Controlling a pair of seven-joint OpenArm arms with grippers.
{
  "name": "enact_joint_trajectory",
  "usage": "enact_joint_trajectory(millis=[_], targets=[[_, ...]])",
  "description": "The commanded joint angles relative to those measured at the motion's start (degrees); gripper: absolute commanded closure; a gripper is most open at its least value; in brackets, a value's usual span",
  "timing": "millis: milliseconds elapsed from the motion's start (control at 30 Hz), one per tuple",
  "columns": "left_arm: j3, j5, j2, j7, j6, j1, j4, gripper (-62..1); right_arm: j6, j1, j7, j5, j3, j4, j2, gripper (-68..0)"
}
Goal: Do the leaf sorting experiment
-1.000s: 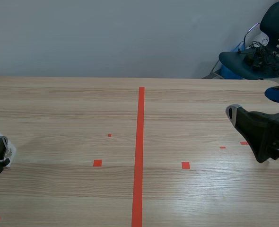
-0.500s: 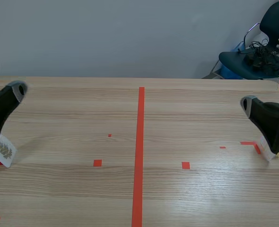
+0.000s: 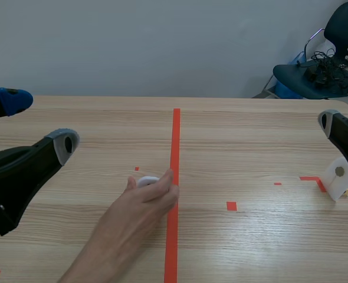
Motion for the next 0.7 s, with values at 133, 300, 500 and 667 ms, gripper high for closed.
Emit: enact_joint_trajectory(millis=[133,300,500,667], targets=[[0.15,-0.46,0.31,1.20,0.11,-0.33,-0.85,-62.3,0.04,-0.28,0.37,1.09,0.70,1.03,0.92,-67.9],[0.22,-0.31,0.31,4.42,0.09,-0.33,-0.87,-62.3,0.04,-0.26,0.42,1.09,0.70,1.03,0.92,-67.9],[4.44,4.42,0.46,4.76,0.39,-1.92,-4.48,-62.3,0.04,-0.26,0.42,1.09,0.70,1.03,0.92,-67.9],[11.17,10.43,3.13,2.80,1.97,-8.98,-15.06,-62.3,0.07,-0.26,0.39,1.09,0.70,1.03,0.92,-67.9]])
